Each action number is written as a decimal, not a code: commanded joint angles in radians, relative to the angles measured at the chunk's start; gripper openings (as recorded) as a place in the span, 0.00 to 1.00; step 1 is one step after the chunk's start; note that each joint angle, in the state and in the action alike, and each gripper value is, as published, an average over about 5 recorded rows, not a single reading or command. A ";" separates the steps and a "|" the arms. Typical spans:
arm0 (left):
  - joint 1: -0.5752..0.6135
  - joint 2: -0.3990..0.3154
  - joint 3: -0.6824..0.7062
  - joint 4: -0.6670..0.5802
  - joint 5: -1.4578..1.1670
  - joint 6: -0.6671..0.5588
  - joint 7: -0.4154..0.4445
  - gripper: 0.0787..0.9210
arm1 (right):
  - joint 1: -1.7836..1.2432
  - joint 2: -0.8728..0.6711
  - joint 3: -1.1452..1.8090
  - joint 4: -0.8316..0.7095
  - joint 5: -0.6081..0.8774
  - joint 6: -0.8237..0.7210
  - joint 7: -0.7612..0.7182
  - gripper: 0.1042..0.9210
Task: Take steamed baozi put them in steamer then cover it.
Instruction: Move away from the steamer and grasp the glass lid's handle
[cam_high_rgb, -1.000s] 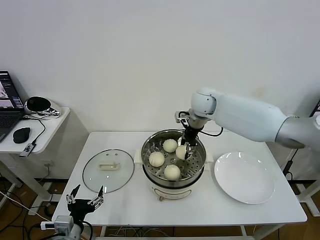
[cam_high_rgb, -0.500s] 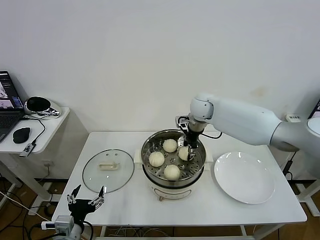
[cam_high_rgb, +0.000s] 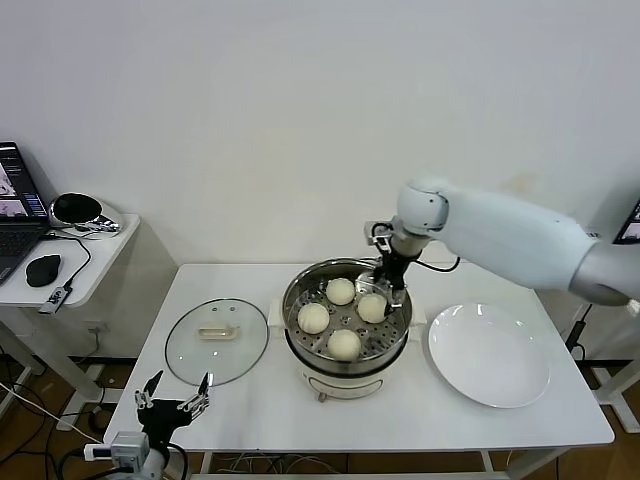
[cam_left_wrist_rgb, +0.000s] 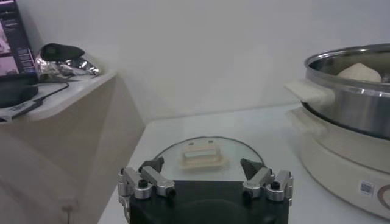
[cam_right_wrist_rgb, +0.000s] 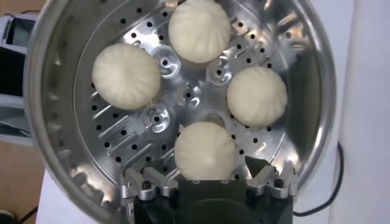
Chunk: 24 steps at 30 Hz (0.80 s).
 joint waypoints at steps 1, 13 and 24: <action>0.001 0.002 0.011 0.002 -0.011 -0.010 -0.001 0.88 | -0.039 -0.269 0.240 0.170 0.137 -0.012 0.148 0.88; -0.017 0.029 0.045 0.072 -0.022 -0.038 0.006 0.88 | -0.830 -0.541 1.100 0.431 0.332 0.182 0.833 0.88; -0.020 0.031 0.047 0.065 -0.028 -0.052 0.016 0.88 | -1.616 -0.278 1.809 0.549 0.373 0.349 1.008 0.88</action>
